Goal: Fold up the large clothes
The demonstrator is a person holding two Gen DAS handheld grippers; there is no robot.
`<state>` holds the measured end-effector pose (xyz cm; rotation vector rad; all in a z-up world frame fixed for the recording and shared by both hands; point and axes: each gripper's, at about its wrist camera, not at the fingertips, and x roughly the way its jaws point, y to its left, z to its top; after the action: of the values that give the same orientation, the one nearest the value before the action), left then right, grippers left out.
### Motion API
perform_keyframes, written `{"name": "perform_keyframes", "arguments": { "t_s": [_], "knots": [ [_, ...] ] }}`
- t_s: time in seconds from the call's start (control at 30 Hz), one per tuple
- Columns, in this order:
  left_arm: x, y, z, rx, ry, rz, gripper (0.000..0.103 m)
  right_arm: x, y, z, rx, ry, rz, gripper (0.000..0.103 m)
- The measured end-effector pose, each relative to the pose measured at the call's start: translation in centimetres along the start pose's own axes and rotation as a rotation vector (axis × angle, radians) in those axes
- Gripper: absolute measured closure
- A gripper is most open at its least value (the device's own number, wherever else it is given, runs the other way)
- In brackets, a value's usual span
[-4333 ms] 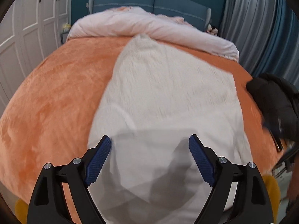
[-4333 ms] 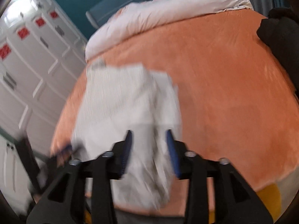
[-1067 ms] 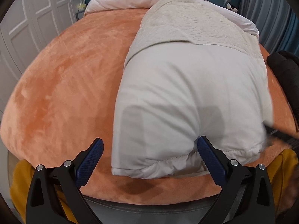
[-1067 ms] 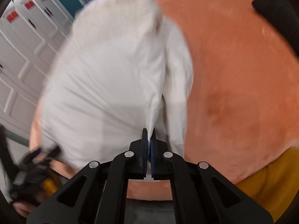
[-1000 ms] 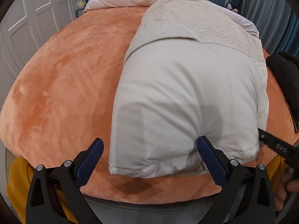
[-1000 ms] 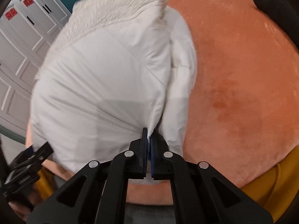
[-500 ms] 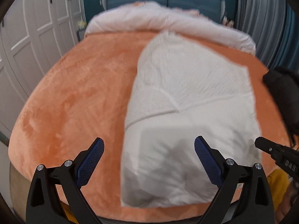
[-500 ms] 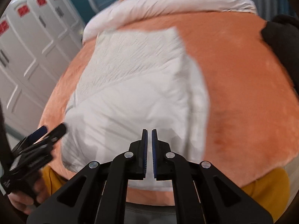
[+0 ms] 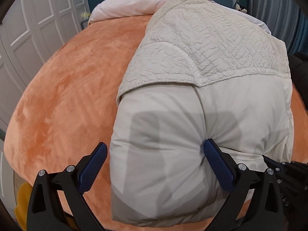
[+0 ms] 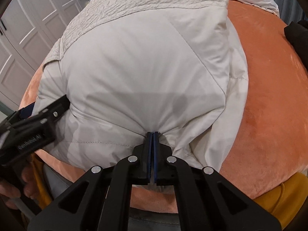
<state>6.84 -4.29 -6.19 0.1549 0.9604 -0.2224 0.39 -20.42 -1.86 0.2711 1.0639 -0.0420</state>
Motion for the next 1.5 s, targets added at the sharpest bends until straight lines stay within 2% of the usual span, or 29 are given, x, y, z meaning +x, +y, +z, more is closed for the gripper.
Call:
{"name": "perform_keyframes", "arguments": {
  "t_s": [0.07,0.1,0.13,0.2,0.27,0.3,0.43,0.53,0.6,0.7,0.8,0.83,0.9,0.93,1.0,1.07,1.1,1.17,1.23,1.33,1.43,1.5],
  "knots": [
    [-0.4,0.8,0.4,-0.031,0.023,-0.033,0.005,-1.5,-1.0,1.0,0.074,0.023,0.047,0.103],
    [-0.9,1.1,0.7,-0.048,0.036,-0.048,0.005,-2.9,-2.0,1.9,0.101,-0.001,0.065,0.098],
    [-1.5,1.4,0.9,-0.058,0.042,-0.061,0.007,-4.2,-2.2,2.6,0.107,-0.039,0.065,0.098],
    [-2.9,1.4,1.6,-0.035,0.006,-0.032,0.007,-7.5,-2.0,5.4,0.069,-0.143,0.042,0.098],
    [-3.0,0.6,2.0,0.034,-0.013,0.011,0.008,-8.2,-2.3,8.4,0.053,-0.167,0.052,0.098],
    [-2.7,0.4,2.1,0.052,-0.009,0.024,0.006,-7.8,-2.4,9.9,0.056,-0.169,0.054,0.098],
    [-2.0,0.4,1.9,0.029,0.002,0.022,0.005,-4.2,-4.2,14.9,0.118,-0.176,-0.033,0.099],
    [-1.7,0.5,1.6,0.022,0.007,0.008,0.005,-0.2,-4.7,16.5,0.165,-0.121,-0.009,0.103],
    [-1.3,0.7,1.7,0.007,0.017,-0.019,0.005,2.8,-5.4,16.0,0.190,-0.073,0.024,0.103],
    [-1.1,0.2,1.9,-0.001,0.024,-0.023,0.005,4.4,-5.8,15.2,0.206,-0.071,0.039,0.103],
    [-0.9,-0.1,1.9,0.016,0.032,0.007,0.005,2.3,-5.9,15.2,0.277,-0.070,0.058,0.103],
    [-0.9,-0.1,1.8,0.017,0.031,0.010,0.005,0.9,-5.9,14.9,0.286,-0.100,0.074,0.098],
    [-0.9,0.1,1.6,0.009,0.033,0.007,0.005,-1.3,-5.6,13.3,0.274,-0.154,0.083,0.098],
    [-0.8,0.2,1.6,0.003,0.035,0.005,0.005,-1.5,-5.5,12.7,0.271,-0.154,0.073,0.098],
    [-0.8,0.2,1.7,-0.003,0.038,0.005,0.005,0.3,-5.7,10.9,0.255,-0.094,0.067,0.102],
    [-0.8,-0.1,1.6,0.005,0.038,0.005,0.005,2.0,-6.1,9.6,0.253,-0.072,0.077,0.103],
    [-0.9,-0.1,1.6,0.005,0.038,0.009,0.005,1.6,-5.9,9.6,0.265,-0.074,0.072,0.103],
    [-1.0,-0.1,1.6,0.007,0.038,0.022,0.005,0.0,-5.5,9.7,0.285,-0.089,0.090,0.097],
    [-1.0,0.1,1.6,0.005,0.041,0.017,0.005,-1.0,-5.4,8.7,0.260,-0.110,0.094,0.093],
    [-0.9,0.1,1.5,-0.005,0.043,0.013,0.005,0.9,-4.9,7.2,0.211,-0.082,0.065,0.093],
    [-1.3,0.0,1.6,0.009,0.040,0.028,0.005,-0.2,-5.4,6.5,0.255,-0.081,0.072,0.093],
    [-1.9,0.3,1.7,0.017,0.043,0.025,0.005,-2.1,-6.3,5.7,0.280,-0.117,0.099,0.090]
  ]
}}
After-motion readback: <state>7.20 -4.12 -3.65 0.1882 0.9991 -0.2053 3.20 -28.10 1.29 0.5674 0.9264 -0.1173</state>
